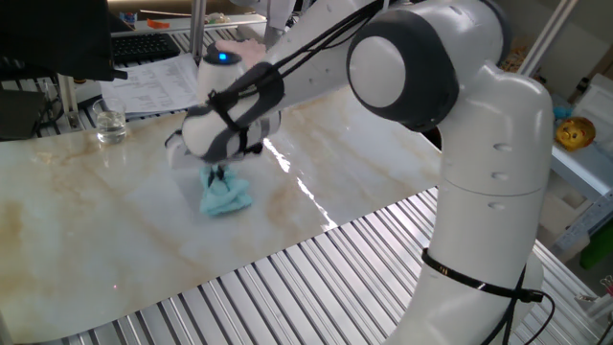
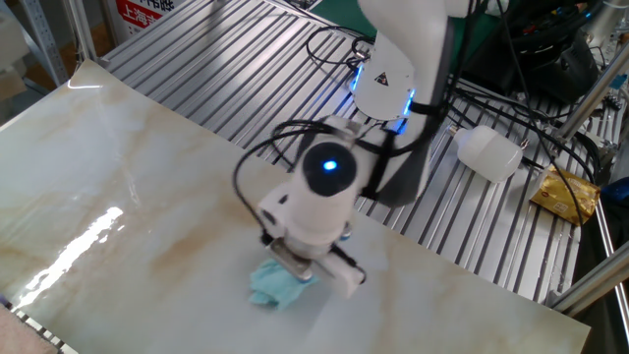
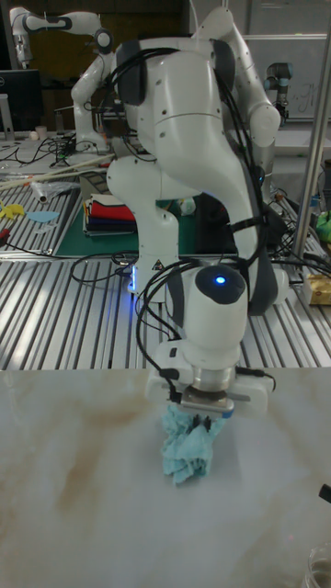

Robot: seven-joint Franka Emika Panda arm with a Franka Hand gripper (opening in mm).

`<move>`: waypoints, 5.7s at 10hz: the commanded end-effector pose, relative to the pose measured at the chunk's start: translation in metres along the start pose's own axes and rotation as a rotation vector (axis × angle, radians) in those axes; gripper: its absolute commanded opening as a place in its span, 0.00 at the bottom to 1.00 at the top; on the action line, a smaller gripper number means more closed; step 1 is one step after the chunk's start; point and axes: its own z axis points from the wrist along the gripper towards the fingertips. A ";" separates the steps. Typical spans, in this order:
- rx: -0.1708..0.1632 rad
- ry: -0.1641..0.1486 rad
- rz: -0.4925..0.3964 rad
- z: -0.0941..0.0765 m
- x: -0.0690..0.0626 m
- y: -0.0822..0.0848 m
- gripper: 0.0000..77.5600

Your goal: Clean the tabletop with a sponge

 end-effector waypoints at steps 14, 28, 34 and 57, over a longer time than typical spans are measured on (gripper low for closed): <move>0.024 -0.029 -0.207 -0.058 -0.089 -0.144 0.02; 0.020 -0.025 -0.241 -0.043 -0.096 -0.200 0.02; 0.020 -0.025 -0.241 -0.043 -0.096 -0.200 1.00; 0.010 -0.019 -0.303 -0.105 -0.064 -0.126 1.00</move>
